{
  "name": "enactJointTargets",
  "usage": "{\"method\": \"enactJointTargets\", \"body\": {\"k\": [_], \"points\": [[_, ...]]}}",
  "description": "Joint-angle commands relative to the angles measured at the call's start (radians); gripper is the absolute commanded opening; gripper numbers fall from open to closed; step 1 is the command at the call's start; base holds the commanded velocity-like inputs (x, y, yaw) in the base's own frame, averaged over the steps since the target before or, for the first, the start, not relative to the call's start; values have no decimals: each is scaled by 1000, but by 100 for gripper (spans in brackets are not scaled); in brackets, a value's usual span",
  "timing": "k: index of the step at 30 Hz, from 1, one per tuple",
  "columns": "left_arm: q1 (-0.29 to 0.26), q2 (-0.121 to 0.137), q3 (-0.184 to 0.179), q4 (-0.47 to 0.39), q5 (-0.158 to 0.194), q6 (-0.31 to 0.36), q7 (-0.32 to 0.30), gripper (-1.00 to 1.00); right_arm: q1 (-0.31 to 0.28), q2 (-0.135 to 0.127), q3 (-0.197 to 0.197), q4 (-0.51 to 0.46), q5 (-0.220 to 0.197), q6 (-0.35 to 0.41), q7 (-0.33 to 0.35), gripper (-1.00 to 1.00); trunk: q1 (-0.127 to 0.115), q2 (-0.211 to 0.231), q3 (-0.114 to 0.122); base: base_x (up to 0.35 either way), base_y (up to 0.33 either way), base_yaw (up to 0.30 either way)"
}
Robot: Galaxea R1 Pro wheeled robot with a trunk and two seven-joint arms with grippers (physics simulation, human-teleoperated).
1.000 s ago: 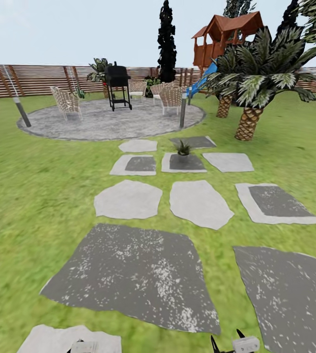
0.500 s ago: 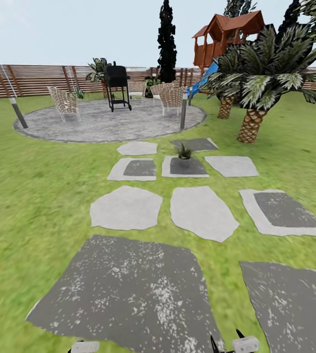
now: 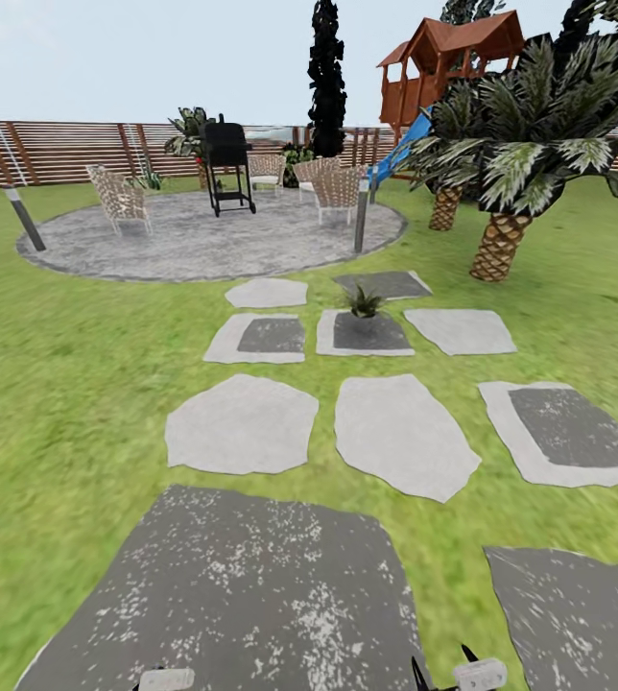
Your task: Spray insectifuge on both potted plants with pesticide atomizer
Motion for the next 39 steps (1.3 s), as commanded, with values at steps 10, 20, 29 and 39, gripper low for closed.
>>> {"method": "enactJointTargets", "body": {"k": [10,20,29,39], "points": [[-1,0,-3,1,-3,-3,2,-100,-1,-1,2,1,2,-3,0,100,0,0,-1,338,0,0],[-1,1,0,0,1,-3,2,-100,-1,-1,2,1,2,-3,0,100,0,0,-1,339,0,0],[-1,1,-2,0,1,-3,2,-100,-1,-1,2,1,2,-3,0,100,0,0,-1,338,0,0],[-1,1,0,0,1,-3,2,-100,-1,-1,2,1,2,-3,0,100,0,0,-1,338,0,0]]}}
